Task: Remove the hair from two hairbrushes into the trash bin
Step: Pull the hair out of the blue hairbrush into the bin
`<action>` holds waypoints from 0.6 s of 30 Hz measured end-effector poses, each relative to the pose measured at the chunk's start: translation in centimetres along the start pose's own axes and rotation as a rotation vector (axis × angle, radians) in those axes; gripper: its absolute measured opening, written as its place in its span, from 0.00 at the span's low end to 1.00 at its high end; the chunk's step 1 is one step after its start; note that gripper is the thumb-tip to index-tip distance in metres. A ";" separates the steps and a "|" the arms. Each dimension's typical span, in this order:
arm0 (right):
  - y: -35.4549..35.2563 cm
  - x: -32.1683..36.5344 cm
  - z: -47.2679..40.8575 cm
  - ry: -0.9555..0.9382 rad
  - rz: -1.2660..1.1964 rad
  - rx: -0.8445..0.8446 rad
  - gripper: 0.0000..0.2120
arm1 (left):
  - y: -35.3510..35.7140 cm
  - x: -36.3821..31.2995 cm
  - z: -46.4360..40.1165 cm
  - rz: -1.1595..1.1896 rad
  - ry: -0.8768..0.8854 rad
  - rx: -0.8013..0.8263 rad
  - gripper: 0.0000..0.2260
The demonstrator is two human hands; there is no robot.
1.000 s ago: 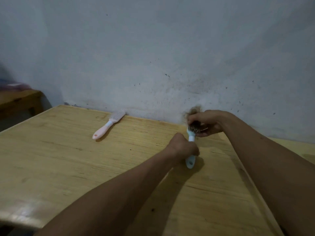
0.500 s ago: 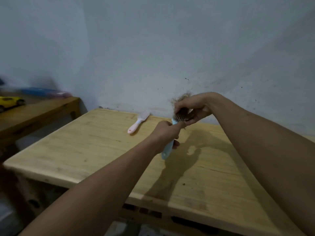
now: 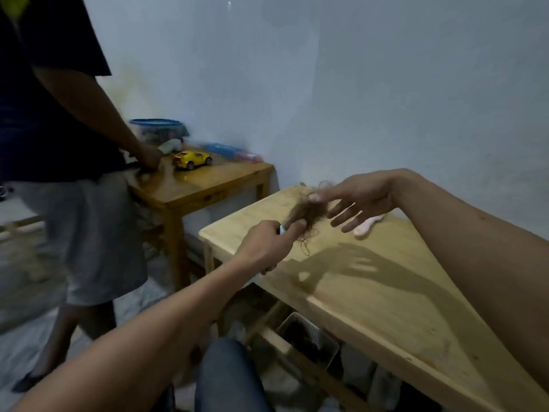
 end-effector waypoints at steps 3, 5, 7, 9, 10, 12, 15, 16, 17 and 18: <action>3.1 3.3 -2.8 -0.120 0.043 0.045 0.49 | -4.8 3.8 0.5 -0.146 -0.018 -0.113 0.25; 5.6 5.5 -4.9 -0.172 0.109 0.082 0.41 | -7.6 6.5 0.9 -0.178 -0.018 -0.131 0.27; 8.4 7.6 -6.9 -0.222 0.177 0.117 0.28 | -10.1 9.3 1.7 -0.218 -0.016 -0.142 0.26; 11.6 9.5 -8.7 -0.279 0.222 0.160 0.22 | -12.2 12.1 2.9 -0.265 -0.026 -0.162 0.22; 13.3 10.4 -9.5 -0.311 0.246 0.187 0.20 | -13.0 13.5 3.5 -0.283 -0.039 -0.172 0.21; 17.3 11.8 -10.8 -0.369 0.312 0.263 0.17 | -14.5 16.2 5.0 -0.332 -0.080 -0.186 0.22; 23.7 12.9 -11.9 -0.423 0.462 0.380 0.17 | -16.3 20.0 7.2 -0.485 -0.138 -0.190 0.22; 25.7 13.0 -12.1 -0.442 0.524 0.399 0.17 | -16.8 21.1 8.0 -0.558 -0.154 -0.200 0.21; 27.6 13.0 -12.4 -0.462 0.575 0.405 0.14 | -17.3 22.1 8.8 -0.623 -0.173 -0.209 0.22; 29.3 12.9 -12.7 -0.481 0.608 0.402 0.11 | -17.7 23.3 9.6 -0.672 -0.195 -0.212 0.23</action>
Point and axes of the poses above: each hand's wrist, its own z-axis away from the middle knuckle, its own y-axis out of the palm, x = y × z, the point moved 4 cm from there along -z, towards the middle knuckle, and after that the axes turned 7 degrees about -y, right-handed, at the moved point
